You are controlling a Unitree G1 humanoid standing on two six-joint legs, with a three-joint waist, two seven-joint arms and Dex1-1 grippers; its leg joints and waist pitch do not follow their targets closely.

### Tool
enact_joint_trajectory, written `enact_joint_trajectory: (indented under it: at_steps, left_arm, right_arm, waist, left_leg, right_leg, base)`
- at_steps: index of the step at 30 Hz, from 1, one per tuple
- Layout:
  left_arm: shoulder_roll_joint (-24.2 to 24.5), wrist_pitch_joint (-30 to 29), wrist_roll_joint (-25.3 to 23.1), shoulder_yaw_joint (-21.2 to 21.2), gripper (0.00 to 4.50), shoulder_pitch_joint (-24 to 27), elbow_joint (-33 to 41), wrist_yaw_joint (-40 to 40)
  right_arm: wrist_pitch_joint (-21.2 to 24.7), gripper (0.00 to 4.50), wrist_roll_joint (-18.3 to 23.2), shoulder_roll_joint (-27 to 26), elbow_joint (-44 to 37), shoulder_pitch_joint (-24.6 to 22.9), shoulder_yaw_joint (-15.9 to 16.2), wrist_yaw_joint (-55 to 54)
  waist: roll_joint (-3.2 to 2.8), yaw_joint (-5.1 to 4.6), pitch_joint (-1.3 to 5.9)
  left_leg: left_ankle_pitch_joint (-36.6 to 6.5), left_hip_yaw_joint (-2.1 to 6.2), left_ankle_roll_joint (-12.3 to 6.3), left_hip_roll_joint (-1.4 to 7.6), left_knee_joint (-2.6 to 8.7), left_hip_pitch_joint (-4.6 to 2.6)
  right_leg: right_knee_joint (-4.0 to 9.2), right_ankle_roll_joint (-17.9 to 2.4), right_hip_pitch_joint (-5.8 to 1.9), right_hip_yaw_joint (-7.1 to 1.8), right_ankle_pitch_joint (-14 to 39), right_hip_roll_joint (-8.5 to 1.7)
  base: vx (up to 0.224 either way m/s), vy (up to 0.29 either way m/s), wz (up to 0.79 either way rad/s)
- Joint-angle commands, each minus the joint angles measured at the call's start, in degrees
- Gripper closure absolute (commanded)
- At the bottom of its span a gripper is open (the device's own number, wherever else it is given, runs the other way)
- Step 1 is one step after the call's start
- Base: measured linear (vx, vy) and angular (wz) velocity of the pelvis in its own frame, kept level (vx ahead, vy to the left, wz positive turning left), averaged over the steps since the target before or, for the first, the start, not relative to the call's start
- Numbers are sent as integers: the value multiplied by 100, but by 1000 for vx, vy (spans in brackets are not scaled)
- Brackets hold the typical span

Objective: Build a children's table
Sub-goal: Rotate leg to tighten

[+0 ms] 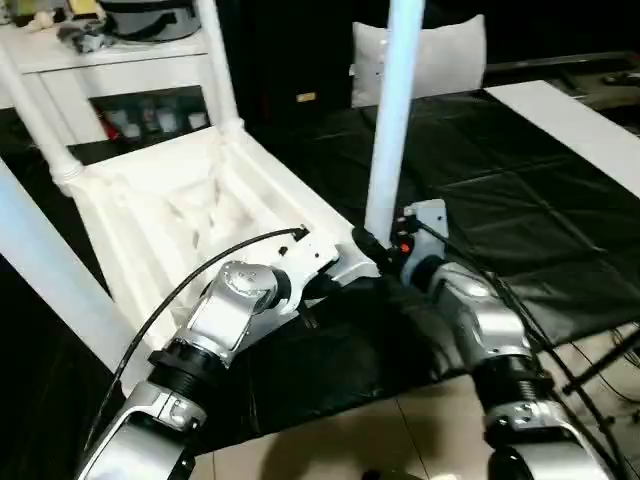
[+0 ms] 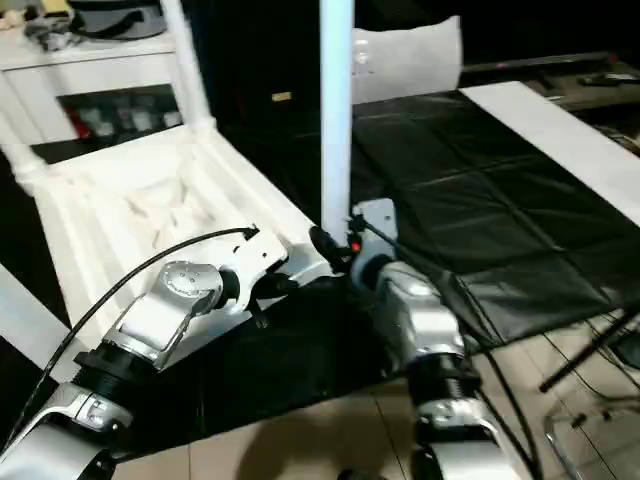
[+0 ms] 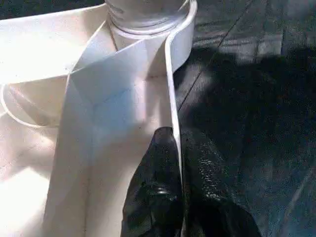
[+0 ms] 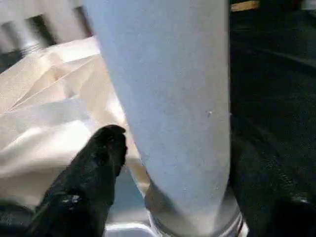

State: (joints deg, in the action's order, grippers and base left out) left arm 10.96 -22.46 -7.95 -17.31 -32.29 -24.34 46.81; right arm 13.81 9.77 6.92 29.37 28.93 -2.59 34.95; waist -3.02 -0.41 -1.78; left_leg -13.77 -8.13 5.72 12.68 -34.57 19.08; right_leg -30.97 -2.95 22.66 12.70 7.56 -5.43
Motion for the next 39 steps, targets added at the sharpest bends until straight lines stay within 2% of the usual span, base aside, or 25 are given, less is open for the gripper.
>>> enact_joint_trajectory:
  at_steps: [1,3,4,5,6,9,12,14,19,23,28,30,32,35,39]
  left_arm:
    - [77,396,75,-179,450,-116,21,353]
    - [139,512,85,-195,450,-109,-18,453]
    - [256,743,132,-235,450,-96,-87,719]
    - [256,743,132,-235,450,-96,-87,719]
    - [333,935,148,-277,450,-87,-127,889]
    - [659,1532,201,-485,450,-61,-235,1589]
    - [948,1820,183,-682,450,-64,-269,2151]
    - [1106,2008,158,-793,450,-63,-275,2454]
    - [1322,2345,145,-961,450,-71,-294,2937]
    - [1454,2711,185,-1115,450,-123,-361,3376]
    - [1410,2801,214,-1163,450,-148,-361,3514]
    - [1371,2806,231,-1172,450,-149,-349,3529]
    - [1334,2809,248,-1183,450,-145,-339,3540]
    - [1322,2838,266,-1185,450,-138,-355,3570]
    - [1347,2797,312,-1159,450,-113,-348,3619]
  right_arm:
    - [131,79,215,139,-181,-55,241,709]
    - [129,56,293,310,-254,-78,246,1006]
    - [171,50,382,639,-336,-103,286,1549]
    - [171,50,382,639,-336,-103,286,1549]
    - [137,22,368,820,-377,-122,339,1848]
    - [143,3,339,1407,-421,-89,532,2706]
    - [252,3,372,1745,-377,23,662,3242]
    - [210,3,342,1902,-330,84,770,3596]
    - [47,3,244,2081,-199,181,967,4027]
    - [74,42,323,2182,-193,181,1224,4655]
    - [47,85,339,2111,-285,93,1403,4907]
    - [80,91,379,2078,-287,86,1441,4988]
    - [137,125,431,2051,-295,74,1481,5094]
    - [180,133,466,2051,-297,63,1533,5246]
    - [276,172,508,2047,-291,36,1553,5357]
  waist:
    - [75,113,419]
    - [65,223,421]
    - [74,310,412]
    - [79,335,407]
    - [81,373,400]
    - [100,484,380]
    - [103,610,379]
    - [100,658,385]
    - [106,738,395]
    - [123,771,401]
    - [117,850,402]
    - [120,851,404]
    - [123,853,402]
    - [125,860,407]
    - [130,864,405]
  left_leg:
    - [-165,-27,-759,1,312,183]
    - [103,-38,-842,26,302,173]
    - [78,-66,-867,34,298,139]
    - [57,-68,-852,39,302,139]
    - [25,-70,-837,41,308,127]
    - [-208,-103,-739,51,329,86]
    - [-257,-115,-658,81,340,43]
    - [-273,-113,-650,84,337,55]
    - [-187,-116,-596,104,339,56]
    - [-178,-125,-618,101,333,60]
    - [-171,-127,-556,115,337,49]
    - [-157,-122,-540,120,337,56]
    - [-208,-128,-522,110,338,55]
    - [-186,-124,-532,106,334,69]
    - [-171,-130,-527,98,331,68]
  right_leg:
    - [265,-314,-465,-409,1572,-391]
    - [227,-366,-430,-430,1369,-386]
    - [240,-347,-402,-436,1466,-370]
    - [237,-339,-402,-440,1528,-373]
    - [255,-314,-394,-437,1622,-368]
    - [287,-206,-358,-455,1992,-358]
    - [279,-177,-322,-488,2113,-361]
    - [261,-201,-330,-490,2098,-363]
    - [229,-285,-324,-501,1990,-372]
    - [220,-271,-332,-509,1966,-366]
    - [228,-261,-317,-509,2057,-374]
    - [217,-270,-321,-511,2010,-372]
    - [233,-247,-326,-509,2062,-372]
    - [224,-235,-333,-506,2037,-370]
    - [236,-188,-331,-499,2094,-363]
  base:
    - [0,0,0]
    - [0,0,0]
    - [0,0,0]
    - [0,0,0]
    - [0,0,0]
    - [0,0,0]
    - [0,0,0]
    - [0,0,0]
    - [0,0,0]
    - [0,0,0]
    - [0,0,0]
    - [0,0,0]
    - [0,0,0]
    - [0,0,0]
    - [0,0,0]
